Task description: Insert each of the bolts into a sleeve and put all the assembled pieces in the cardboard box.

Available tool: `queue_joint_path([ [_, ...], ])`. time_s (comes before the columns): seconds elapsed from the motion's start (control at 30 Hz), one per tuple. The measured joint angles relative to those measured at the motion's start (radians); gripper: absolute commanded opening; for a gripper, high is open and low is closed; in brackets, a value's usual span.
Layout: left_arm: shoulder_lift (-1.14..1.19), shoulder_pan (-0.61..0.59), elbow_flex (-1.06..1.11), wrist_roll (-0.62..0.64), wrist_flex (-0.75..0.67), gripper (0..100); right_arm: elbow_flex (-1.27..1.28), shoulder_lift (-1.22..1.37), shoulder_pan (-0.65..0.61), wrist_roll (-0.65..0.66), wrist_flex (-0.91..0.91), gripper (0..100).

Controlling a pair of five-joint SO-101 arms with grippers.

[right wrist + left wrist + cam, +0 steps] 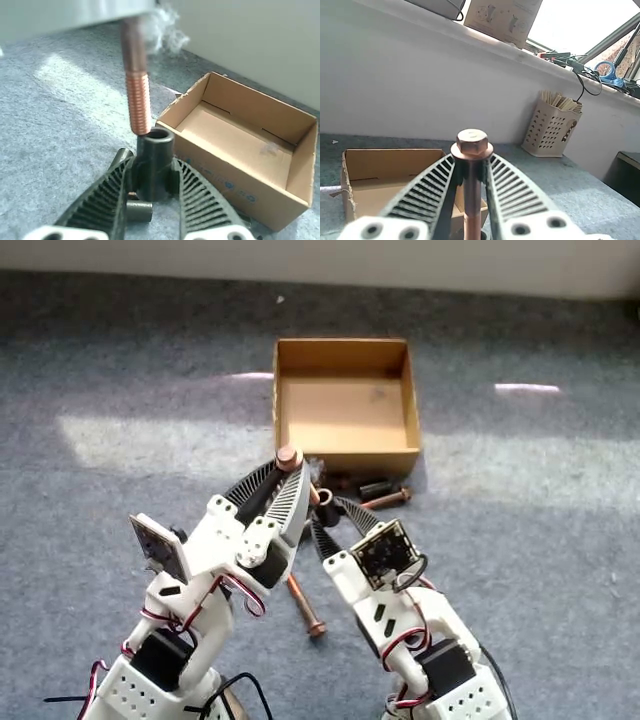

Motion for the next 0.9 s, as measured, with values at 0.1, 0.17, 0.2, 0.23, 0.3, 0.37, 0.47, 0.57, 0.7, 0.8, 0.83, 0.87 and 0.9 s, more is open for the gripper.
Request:
queue_joint_path([
  [0.1,0.0,0.0,0.017,-0.003,-0.005,1,0.0,0.002,-0.003,0.002,0.0,0.5],
  [0.17,0.0,0.006,0.018,0.0,-0.008,1,0.0,0.002,-0.003,0.002,0.0,0.5],
  [0.2,0.0,0.017,0.02,-0.003,-0.008,1,0.0,0.002,-0.003,0.002,0.0,0.5],
  [0.23,0.0,0.023,0.02,-0.006,-0.008,1,0.0,0.002,-0.003,0.002,0.0,0.5],
  [0.3,0.0,0.025,0.02,-0.006,-0.008,1,0.0,0.002,-0.003,0.002,0.0,0.5],
  [0.37,0.0,0.028,0.02,-0.006,-0.008,1,0.0,0.002,-0.003,0.002,0.0,0.5],
  [0.47,0.0,0.028,0.02,-0.006,-0.008,1,0.0,0.002,-0.003,0.002,0.0,0.5],
  [0.57,0.0,0.028,0.026,-0.006,-0.032,1,0.0,0.002,-0.003,0.002,0.0,0.5],
  [0.7,0.0,0.028,0.028,-0.006,-0.04,1,0.0,0.002,-0.003,0.002,0.0,0.5],
  [0.8,0.0,0.028,0.028,-0.006,-0.04,1,0.0,0.002,-0.003,0.002,0.0,0.5],
  [0.83,0.0,0.028,0.028,-0.006,-0.04,1,0.0,0.002,-0.003,0.002,0.0,0.5],
  [0.87,0.0,0.028,0.028,-0.006,-0.04,1,0.0,0.002,-0.003,0.002,0.0,0.5],
  [0.9,0.0,0.028,0.028,-0.006,-0.04,1,0.0,0.002,-0.003,0.002,0.0,0.5],
])
